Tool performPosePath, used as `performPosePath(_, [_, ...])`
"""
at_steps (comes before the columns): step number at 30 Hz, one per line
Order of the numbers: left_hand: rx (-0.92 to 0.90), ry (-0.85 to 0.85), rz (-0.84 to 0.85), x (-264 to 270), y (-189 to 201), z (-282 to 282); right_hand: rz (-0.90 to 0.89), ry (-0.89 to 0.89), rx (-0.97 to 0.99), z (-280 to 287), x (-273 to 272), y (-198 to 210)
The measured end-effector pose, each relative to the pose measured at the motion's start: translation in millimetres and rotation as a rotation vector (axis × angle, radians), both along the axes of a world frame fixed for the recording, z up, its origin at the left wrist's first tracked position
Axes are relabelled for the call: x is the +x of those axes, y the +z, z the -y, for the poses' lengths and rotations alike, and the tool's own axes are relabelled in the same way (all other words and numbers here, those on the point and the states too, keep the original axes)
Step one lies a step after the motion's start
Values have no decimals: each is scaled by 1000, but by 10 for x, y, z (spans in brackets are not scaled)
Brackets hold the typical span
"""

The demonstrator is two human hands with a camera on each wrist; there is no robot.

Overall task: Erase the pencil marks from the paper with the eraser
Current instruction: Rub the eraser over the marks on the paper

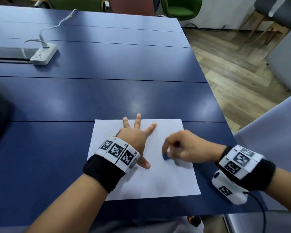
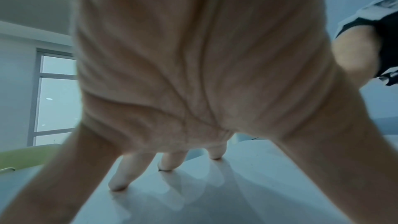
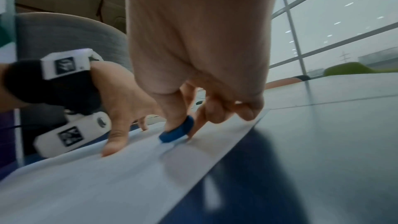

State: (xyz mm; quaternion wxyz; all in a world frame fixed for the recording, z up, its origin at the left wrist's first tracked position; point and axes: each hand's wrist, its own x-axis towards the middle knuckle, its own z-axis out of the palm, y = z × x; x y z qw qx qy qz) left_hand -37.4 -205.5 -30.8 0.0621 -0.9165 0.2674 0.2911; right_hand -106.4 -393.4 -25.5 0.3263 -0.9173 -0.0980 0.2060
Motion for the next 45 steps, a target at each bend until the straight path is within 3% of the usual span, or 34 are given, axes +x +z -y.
performPosePath(3, [2, -4, 8, -8, 7, 4, 75, -163, 65, 22, 62, -46])
performPosePath(8, [6, -2, 9, -9, 10, -1, -105, 63, 25, 11, -172, 20])
performPosePath(12, [18, -25, 24, -17, 36, 9, 66, -147, 36, 8, 45, -27])
performPosePath(14, [22, -30, 29, -20, 38, 14, 56, -188, 95, 14, -17, -63])
performPosePath(19, [29, -29, 29, -30, 57, 13, -66, 32, 24, 35, -196, 24])
performPosePath(24, [25, -28, 34, -38, 67, 26, 70, -116, 57, 10, -73, -32])
performPosePath(29, [34, -27, 37, -49, 82, 18, -103, 59, 54, 52, -379, 24])
performPosePath(34, [37, -29, 36, -52, 99, 31, 65, -84, 55, -4, -195, -9])
performPosePath(40, [35, -25, 29, -55, 107, 22, -97, 68, 47, 41, -420, 33])
performPosePath(45, [47, -35, 30, -51, 108, 32, 76, -135, 59, 41, -317, -34])
